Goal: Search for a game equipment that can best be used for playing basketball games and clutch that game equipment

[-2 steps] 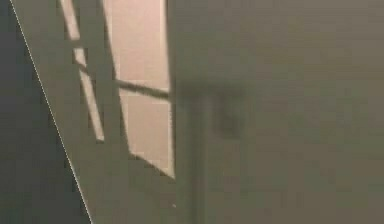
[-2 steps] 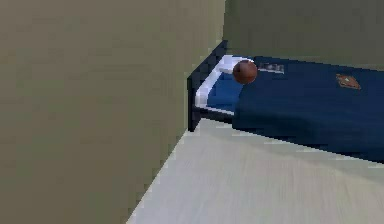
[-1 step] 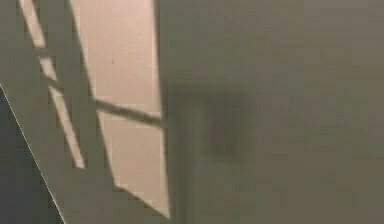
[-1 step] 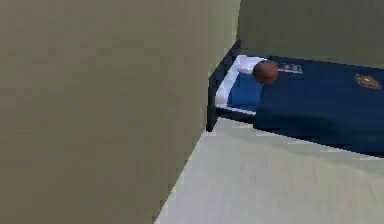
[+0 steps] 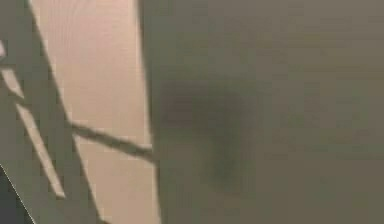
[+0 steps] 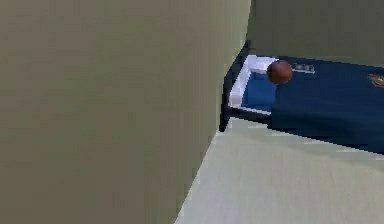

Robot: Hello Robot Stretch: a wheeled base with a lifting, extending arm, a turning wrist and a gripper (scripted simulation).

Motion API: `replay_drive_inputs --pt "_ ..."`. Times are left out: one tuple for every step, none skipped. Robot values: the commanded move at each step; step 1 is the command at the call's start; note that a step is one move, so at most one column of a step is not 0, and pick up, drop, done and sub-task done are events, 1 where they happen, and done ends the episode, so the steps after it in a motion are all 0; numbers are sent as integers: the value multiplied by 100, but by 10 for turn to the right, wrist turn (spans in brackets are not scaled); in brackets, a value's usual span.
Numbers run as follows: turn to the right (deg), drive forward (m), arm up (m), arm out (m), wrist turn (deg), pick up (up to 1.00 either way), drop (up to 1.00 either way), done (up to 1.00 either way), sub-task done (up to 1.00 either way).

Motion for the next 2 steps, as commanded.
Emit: replay_drive_inputs --pt "-450 0 0 0 0 0 0 0 0" --pt "-450 0 0 0 0 0 0 0 0"
